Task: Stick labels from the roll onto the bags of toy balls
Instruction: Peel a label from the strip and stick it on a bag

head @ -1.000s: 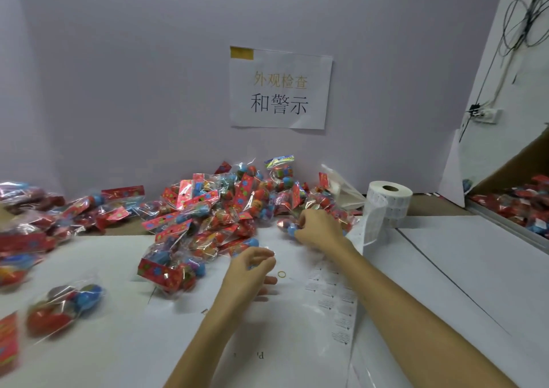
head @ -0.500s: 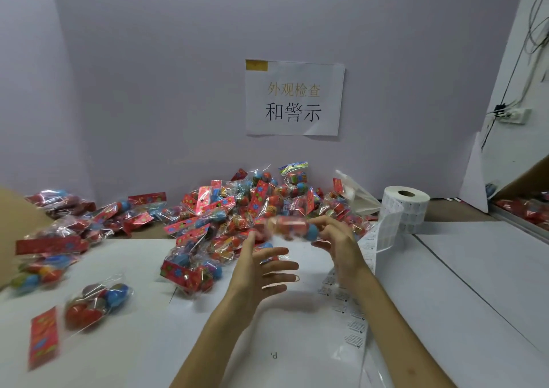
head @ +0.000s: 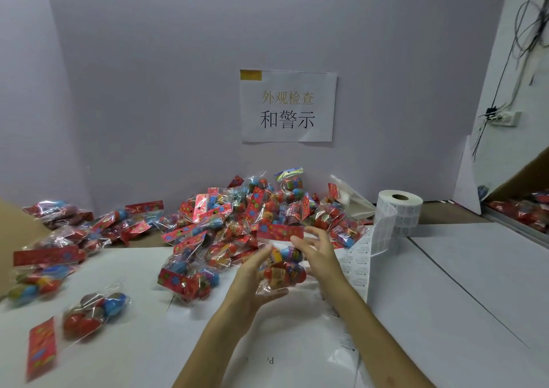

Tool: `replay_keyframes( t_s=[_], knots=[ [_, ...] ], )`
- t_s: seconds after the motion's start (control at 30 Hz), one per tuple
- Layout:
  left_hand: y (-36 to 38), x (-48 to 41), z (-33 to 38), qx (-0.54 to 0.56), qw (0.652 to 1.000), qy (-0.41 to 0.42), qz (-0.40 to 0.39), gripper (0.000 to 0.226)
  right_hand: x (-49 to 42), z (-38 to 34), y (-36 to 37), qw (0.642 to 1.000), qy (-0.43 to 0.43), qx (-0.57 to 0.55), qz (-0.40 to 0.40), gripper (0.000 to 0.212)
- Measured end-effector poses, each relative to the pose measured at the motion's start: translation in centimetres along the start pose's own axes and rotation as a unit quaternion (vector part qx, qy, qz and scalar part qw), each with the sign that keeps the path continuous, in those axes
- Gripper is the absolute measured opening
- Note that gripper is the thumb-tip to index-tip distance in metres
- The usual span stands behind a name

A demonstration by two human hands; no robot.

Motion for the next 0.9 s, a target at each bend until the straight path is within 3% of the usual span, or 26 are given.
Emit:
replay_keyframes(
  t_s=[0.07, 0.13, 0.37, 0.6, 0.9],
  knots=[
    [0.1, 0.1, 0.2, -0.031, 0.999, 0.007, 0.000, 0.045, 0.3, 0.5, 1.1, 0.997, 0.041, -0.026, -0.063, 0.029],
    [-0.7, 0.1, 0.3, -0.028, 0.999, 0.023, 0.037, 0.044, 0.6, 0.4, 2.1, 0.993, 0.030, -0.015, -0.115, 0.029],
    [-2.5, 0.0, 1.0, -0.018, 0.991, 0.069, 0.109, 0.015, 1.5, -0.8, 3.3, 0.987, -0.023, -0.016, -0.159, 0.024],
    [-3.1, 0.3, 1.5, -0.044, 0.985, 0.084, 0.141, 0.006, 1.7, -1.3, 3.3, 0.987, -0.040, -0.005, -0.156, 0.012],
    [-1.9, 0.1, 0.8, -0.066, 0.991, 0.066, 0.095, 0.025, 1.3, -1.5, 2.2, 0.991, -0.060, 0.037, -0.116, 0.014]
  ],
)
Point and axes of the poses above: each hand's wrist, its own x-axis away from the middle knuckle, its own y-axis out of the palm, z = x × y, the point moved 10 cm from there along -x, towards the middle knuckle, and after that the axes turned 11 degrees about x, right-handed, at the moved point
